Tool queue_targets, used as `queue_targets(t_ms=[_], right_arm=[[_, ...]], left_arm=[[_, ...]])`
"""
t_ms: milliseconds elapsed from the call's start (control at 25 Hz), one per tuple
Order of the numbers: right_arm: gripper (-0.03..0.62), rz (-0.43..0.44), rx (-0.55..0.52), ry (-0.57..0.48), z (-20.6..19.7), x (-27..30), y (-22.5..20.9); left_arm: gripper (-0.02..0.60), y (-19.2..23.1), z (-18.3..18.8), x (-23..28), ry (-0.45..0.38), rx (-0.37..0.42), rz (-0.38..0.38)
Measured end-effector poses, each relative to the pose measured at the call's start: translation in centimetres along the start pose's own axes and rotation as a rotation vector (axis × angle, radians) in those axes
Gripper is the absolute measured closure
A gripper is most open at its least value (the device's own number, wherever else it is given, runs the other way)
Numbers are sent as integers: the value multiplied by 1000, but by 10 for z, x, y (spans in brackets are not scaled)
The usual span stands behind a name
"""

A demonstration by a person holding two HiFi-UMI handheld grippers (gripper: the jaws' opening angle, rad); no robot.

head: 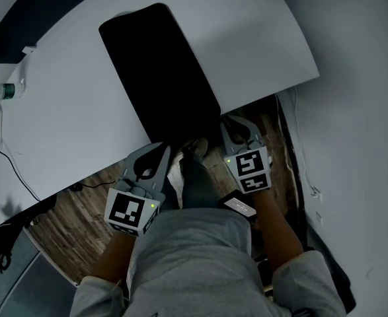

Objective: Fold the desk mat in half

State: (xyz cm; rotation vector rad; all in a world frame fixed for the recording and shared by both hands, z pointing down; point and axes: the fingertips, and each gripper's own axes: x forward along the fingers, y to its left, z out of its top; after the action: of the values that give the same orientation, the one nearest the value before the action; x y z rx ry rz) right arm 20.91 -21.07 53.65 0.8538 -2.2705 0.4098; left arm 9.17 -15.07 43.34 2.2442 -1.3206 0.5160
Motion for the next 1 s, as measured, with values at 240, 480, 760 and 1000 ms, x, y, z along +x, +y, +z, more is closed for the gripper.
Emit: queue_targets(t_ms=[240, 480, 760, 1000], right_arm=[[586, -6, 1, -61, 19, -15, 4], [586, -1, 35, -109, 40, -35, 17], [588, 11, 77, -147, 73, -53, 41], [588, 15, 93, -196, 108, -67, 58]], left_arm=[[563, 1, 2, -10, -11, 7, 2], [563, 7, 14, -24, -49, 25, -8], [563, 28, 31, -50, -66, 43, -16], [563, 50, 44, -69, -78, 61, -10]])
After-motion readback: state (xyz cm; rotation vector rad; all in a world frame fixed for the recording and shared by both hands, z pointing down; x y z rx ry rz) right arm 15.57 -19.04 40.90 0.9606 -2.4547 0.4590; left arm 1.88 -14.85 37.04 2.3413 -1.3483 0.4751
